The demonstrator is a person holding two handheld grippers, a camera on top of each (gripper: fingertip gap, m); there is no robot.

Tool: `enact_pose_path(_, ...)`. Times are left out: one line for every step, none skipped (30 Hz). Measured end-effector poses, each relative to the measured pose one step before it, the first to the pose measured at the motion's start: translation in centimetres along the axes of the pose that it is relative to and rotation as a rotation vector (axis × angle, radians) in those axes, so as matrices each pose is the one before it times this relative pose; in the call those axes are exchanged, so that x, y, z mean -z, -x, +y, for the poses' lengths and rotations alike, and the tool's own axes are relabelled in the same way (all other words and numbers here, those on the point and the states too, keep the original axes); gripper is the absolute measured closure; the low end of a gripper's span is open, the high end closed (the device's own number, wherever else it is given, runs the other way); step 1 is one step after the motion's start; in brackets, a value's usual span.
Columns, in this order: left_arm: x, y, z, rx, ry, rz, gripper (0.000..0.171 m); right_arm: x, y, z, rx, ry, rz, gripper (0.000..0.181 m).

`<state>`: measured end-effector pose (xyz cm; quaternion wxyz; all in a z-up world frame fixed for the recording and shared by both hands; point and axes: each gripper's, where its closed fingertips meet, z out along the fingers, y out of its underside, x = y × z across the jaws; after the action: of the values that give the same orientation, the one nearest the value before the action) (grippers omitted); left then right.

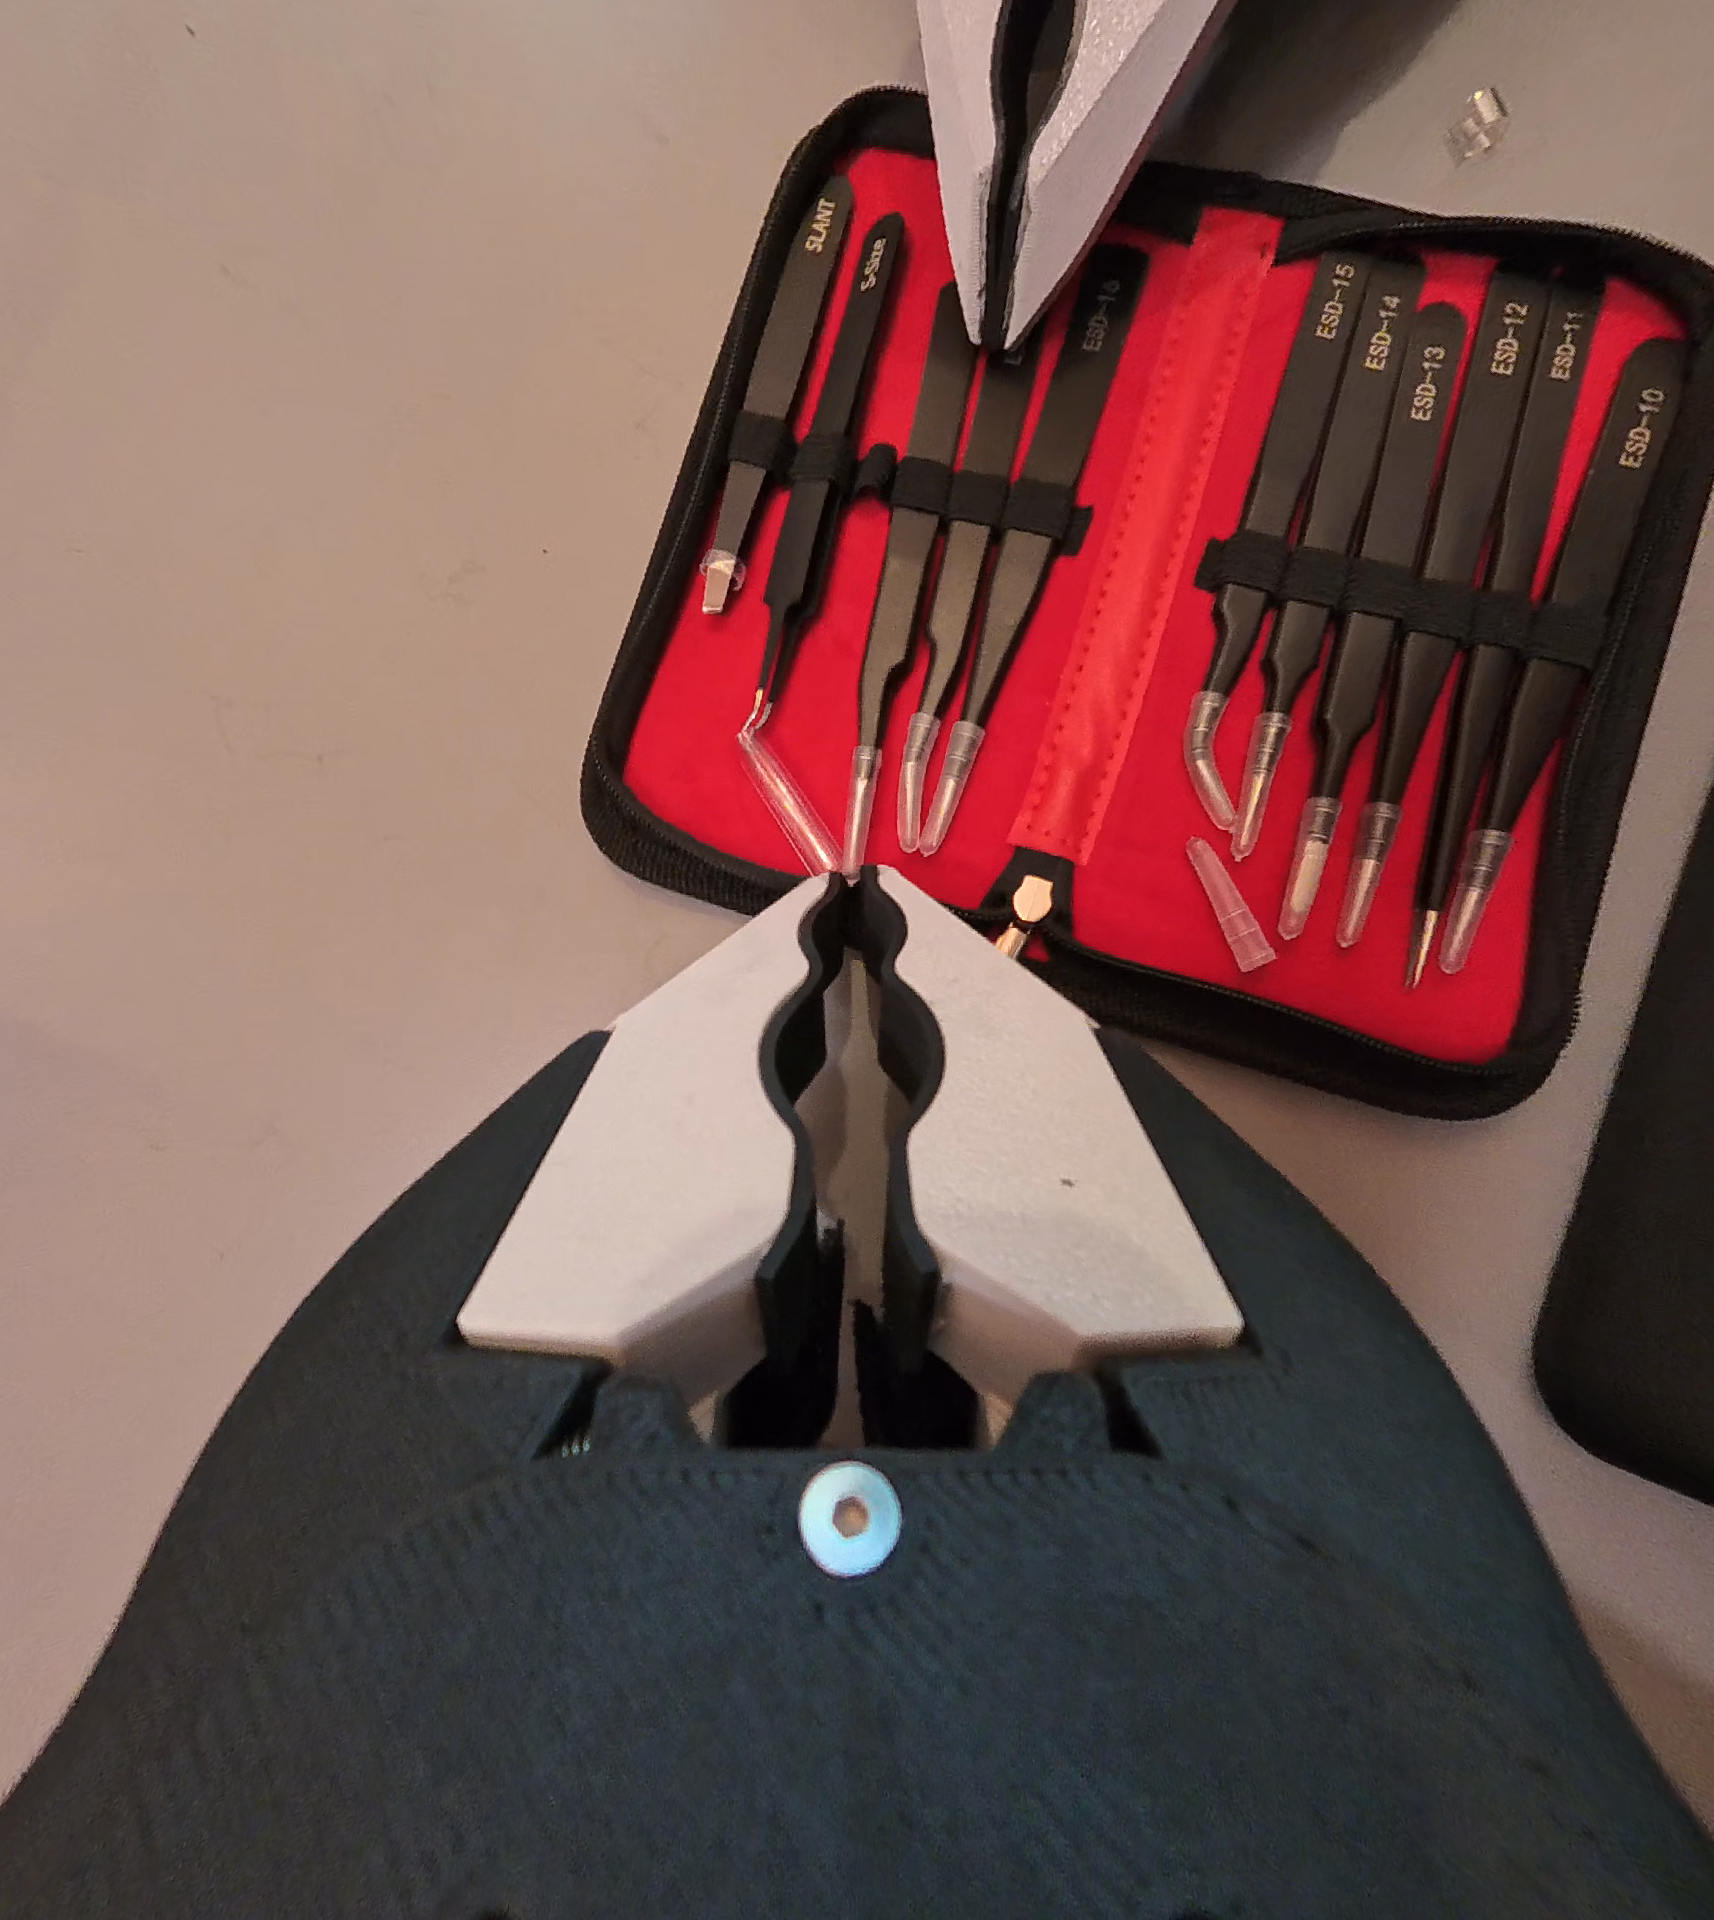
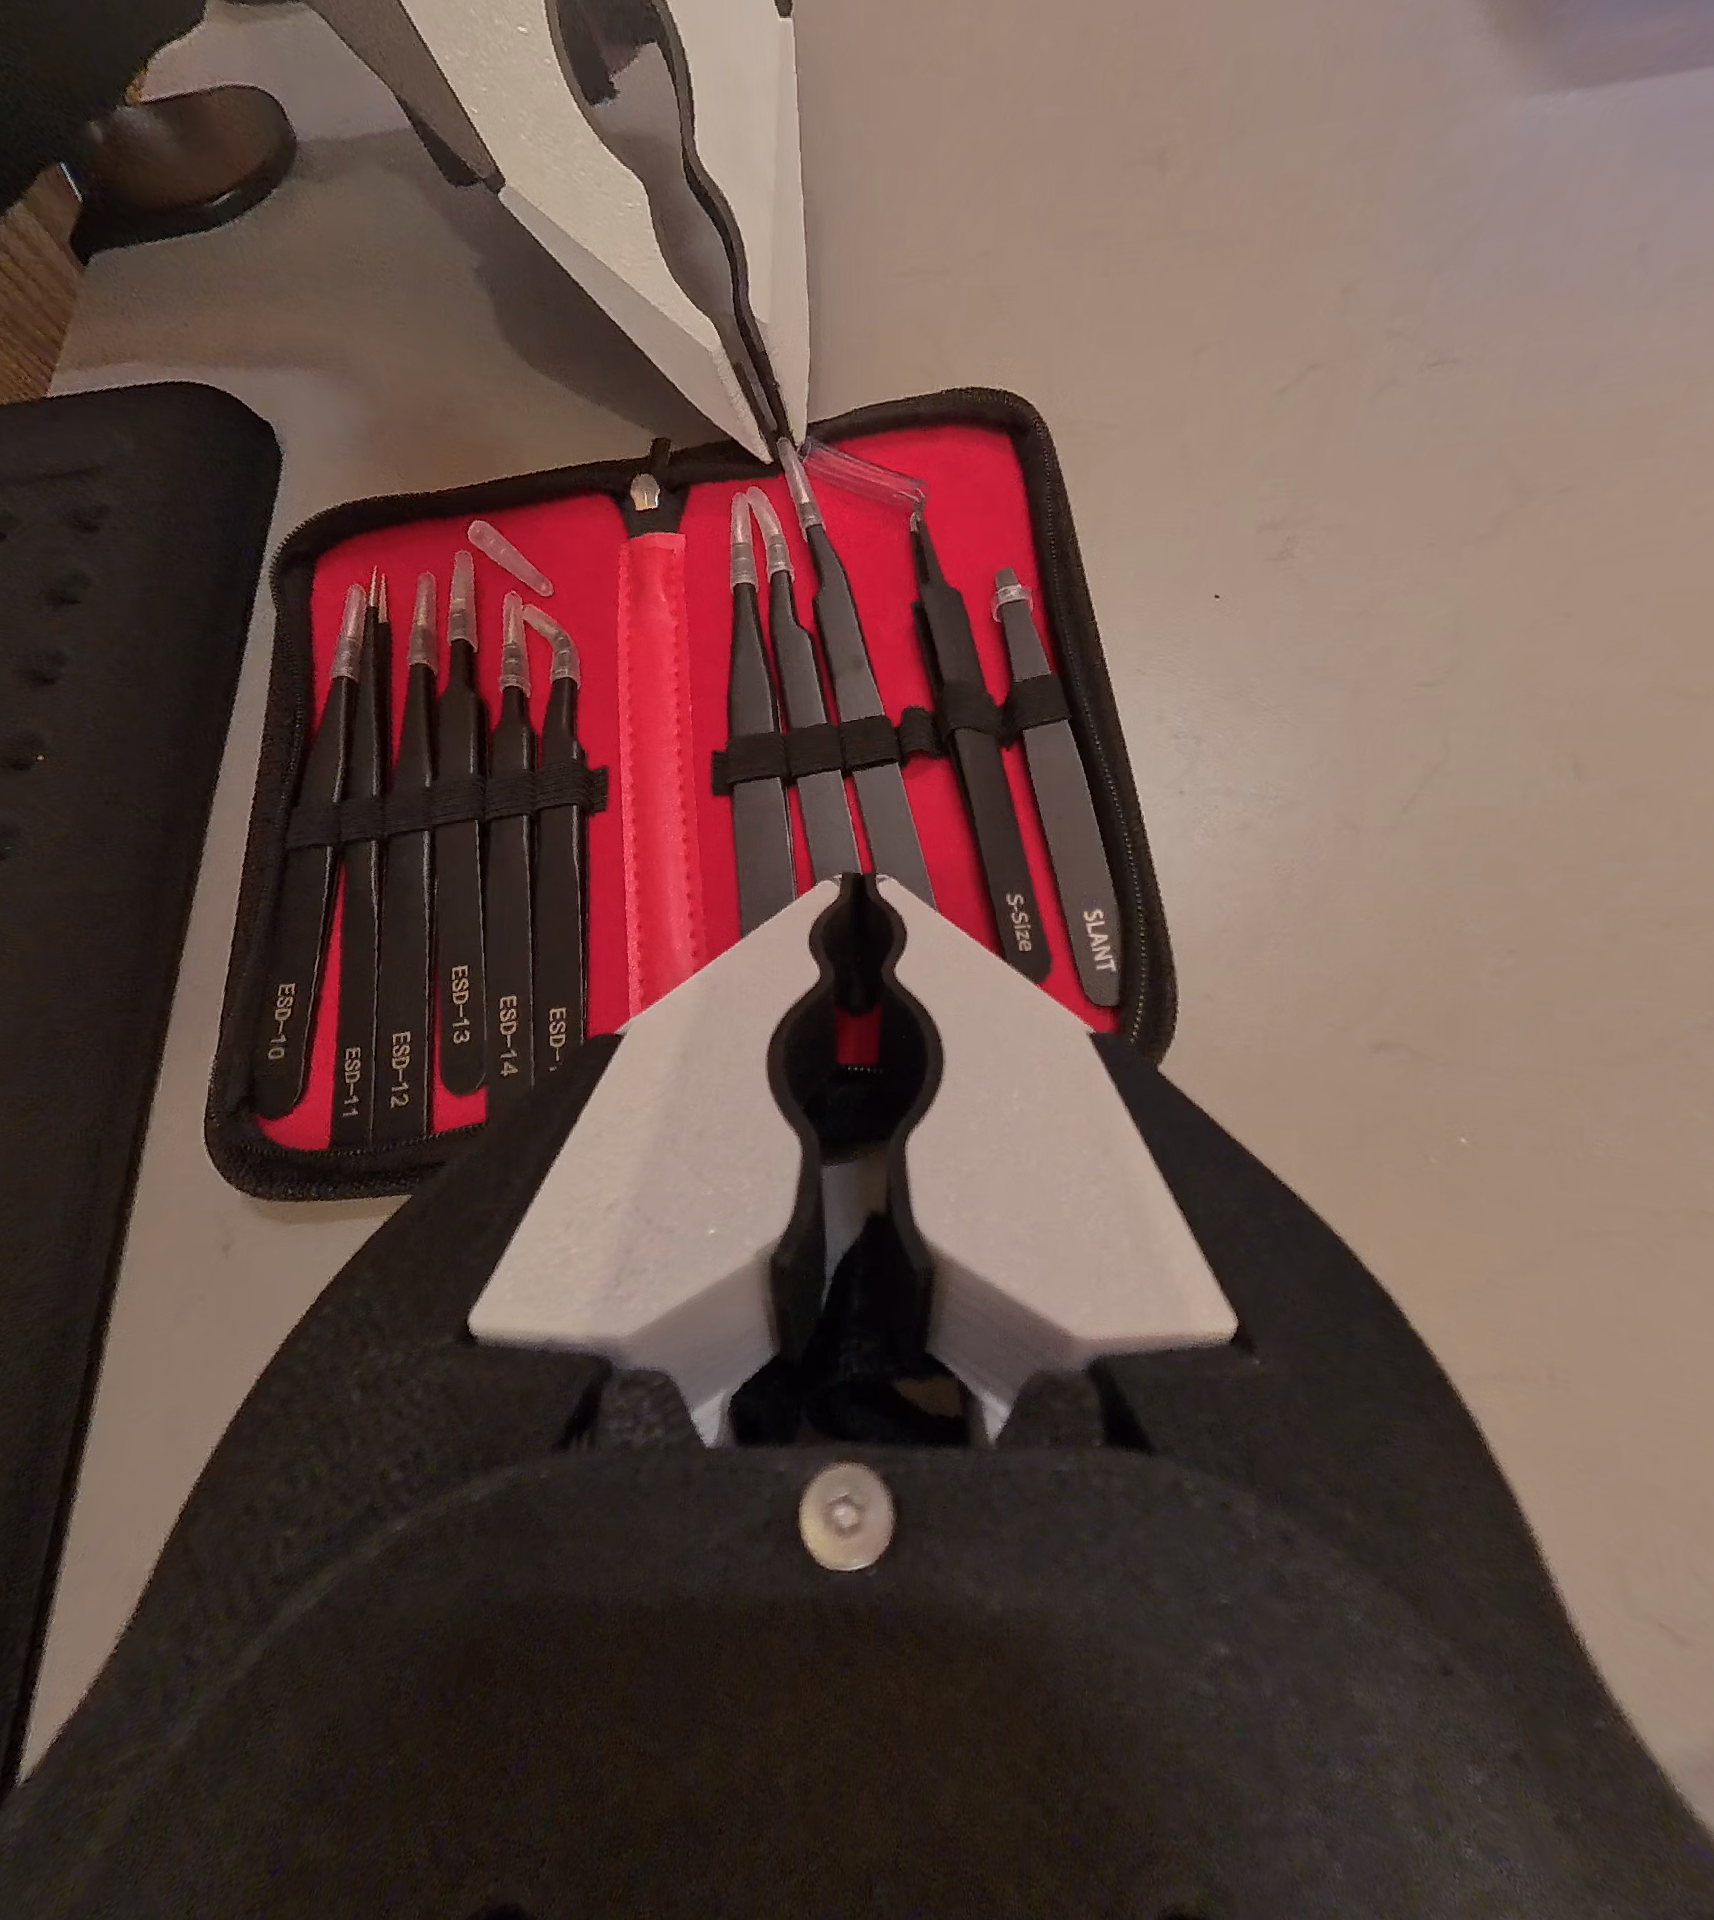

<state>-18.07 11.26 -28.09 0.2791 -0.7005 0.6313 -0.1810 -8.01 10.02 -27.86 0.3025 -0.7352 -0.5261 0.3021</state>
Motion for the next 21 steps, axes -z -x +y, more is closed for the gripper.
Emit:
enact_pose_path(0.002,0.072,-0.029,0.0028,-0.0055,-0.0074,0.171,0.025,-0.013,0.002,-0.0018,-0.0004,0.0006,0.181)
enact_pose_path(0.049,0.184,-0.028,0.0037,-0.00694,-0.0157,0.171,0.049,-0.027,-0.03,0.0012,-0.0029,0.0034,0.181)
enact_pose_path(0.115,0.09,-0.032,0.0074,-0.00877,-0.0089,0.171,0.092,0.02,-0.053,0.0048,-0.0068,0.0045,0.18)
enact_pose_path(0.138,0.046,-0.055,0.0078,-0.01209,-0.0049,0.171,0.102,0.09,0.008,0.0023,-0.0045,-0.0013,0.179)
enact_pose_path(0.098,0.111,-0.08,0.0048,-0.01293,-0.0078,0.171,0.118,0.129,0.079,-0.0035,-0.0007,-0.0059,0.178)
enact_pose_path(0.017,0.062,-0.066,0.0044,-0.0101,-0.0034,0.171,0.12,0.102,0.045,-0.0037,-0.0032,-0.0048,0.177)
enact_pose_path(-0.07,-0.13,-0.003,0.0022,-0.00252,0.0083,0.171,0.112,0.105,-0.003,0.0005,-0.0046,-0.0029,0.176)
enact_pose_path(-0.143,-0.037,-0.048,-0.0055,-0.00206,0.0004,0.171,0.057,0.118,0.006,0.0041,-0.0024,-0.0022,0.176)
enact_pose_path(-0.137,-0.005,-0.06,-0.0043,0.00086,0.0008,0.171,0.009,0.212,-0.001,0.0068,0.0001,-0.0059,0.176)
enact_pose_path(-0.031,0.037,-0.115,-0.0053,-0.00103,0.0,0.171,-0.037,0.367,-0.023,0.0092,0.0004,-0.0129,0.176)
enact_pose_path(0.009,-0.018,-0.144,-0.0055,-0.00285,0.0033,0.171,-0.057,0.512,-0.091,0.0121,-0.0011,-0.0194,0.176)
enact_pose_path(-0.031,0.001,-0.185,-0.0021,-0.00608,0.0037,0.171,-0.065,0.659,-0.154,0.0166,-0.0025,-0.0243,0.176)
enact_pose_path(-0.103,-0.125,-0.083,-0.0019,-0.00044,0.0111,0.171,-0.024,0.682,-0.217,0.0205,-0.0037,-0.022,0.176)
enact_pose_path(-0.173,0.001,0.018,-0.0059,0.00458,0.0022,0.171,-0.025,0.532,-0.226,0.0177,-0.0011,-0.0118,0.176)
enact_pose_path(-0.195,-0.013,0.018,-0.0029,0.00325,0.0038,0.171,-0.031,0.367,-0.161,0.0106,0.0025,-0.0064,0.176)
enact_pose_path(-0.143,-0.059,-0.127,0.0013,-0.00605,0.0072,0.171,-0.069,0.319,-0.129,0.0059,0.0014,-0.0078,0.176)
enact_pose_path(-0.117,-0.021,-0.111,0.0007,-0.00551,0.0044,0.171,-0.081,0.309,-0.089,0.0028,0.0008,-0.0099,0.175)
enact_pose_path(-0.099,0.003,-0.125,-0.0018,-0.00512,0.0012,0.171,-0.119,0.314,0.005,0.0018,0.005,-0.011,0.175)
enact_pose_path(-0.031,-0.004,-0.077,-0.0001,-0.00196,-0.0007,0.171,-0.149,0.315,0.073,0.0045,0.0089,-0.0098,0.175)
enact_pose_path(0.024,0.047,-0.017,-0.0027,0.00169,-0.0063,0.171,-0.141,0.22,0.094,0.0071,0.009,-0.0033,0.175)
enact_pose_path(0.084,0.121,-0.042,-0.003,-0.00033,-0.0119,0.171,-0.138,0.144,0.093,0.0063,0.0094,0.0011,0.175)
